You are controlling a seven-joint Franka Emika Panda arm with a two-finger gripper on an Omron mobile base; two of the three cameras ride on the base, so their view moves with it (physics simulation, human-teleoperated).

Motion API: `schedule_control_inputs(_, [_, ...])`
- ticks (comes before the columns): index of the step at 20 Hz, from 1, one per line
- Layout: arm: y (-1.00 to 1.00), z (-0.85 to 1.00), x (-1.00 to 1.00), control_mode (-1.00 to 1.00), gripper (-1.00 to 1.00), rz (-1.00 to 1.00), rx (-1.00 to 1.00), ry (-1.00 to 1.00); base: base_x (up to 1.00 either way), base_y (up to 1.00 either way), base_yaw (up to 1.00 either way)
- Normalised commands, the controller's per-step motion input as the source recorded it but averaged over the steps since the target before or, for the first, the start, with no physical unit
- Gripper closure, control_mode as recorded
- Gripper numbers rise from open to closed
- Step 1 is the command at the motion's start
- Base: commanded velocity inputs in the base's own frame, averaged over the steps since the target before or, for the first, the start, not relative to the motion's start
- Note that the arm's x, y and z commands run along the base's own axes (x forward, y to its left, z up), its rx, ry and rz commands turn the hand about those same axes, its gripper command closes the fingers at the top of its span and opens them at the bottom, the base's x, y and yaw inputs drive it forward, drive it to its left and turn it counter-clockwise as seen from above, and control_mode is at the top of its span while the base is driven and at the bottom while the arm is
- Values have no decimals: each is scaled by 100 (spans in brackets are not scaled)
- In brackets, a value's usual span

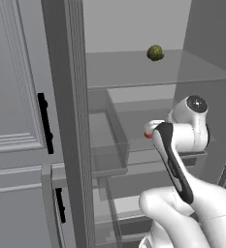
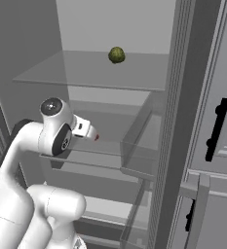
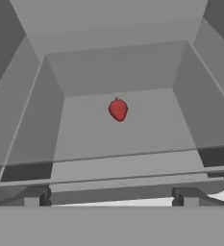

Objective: Take the strawberry from the fridge and place it on top of the pancake, located on the dining counter.

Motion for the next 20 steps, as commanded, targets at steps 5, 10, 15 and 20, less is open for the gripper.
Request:
schedule_control_inputs(5, [-1, -25, 41, -100, -100, 1, 0, 2, 0, 0, 0])
schedule_control_inputs(10, [-3, -28, 32, -100, -100, 1, 0, 3, 0, 0, 0])
schedule_control_inputs(15, [-2, -31, 39, -100, -100, 0, 0, 9, 0, 0, 0])
schedule_control_inputs(20, [-3, -21, 29, -100, -100, 0, 0, 3, 0, 0, 0])
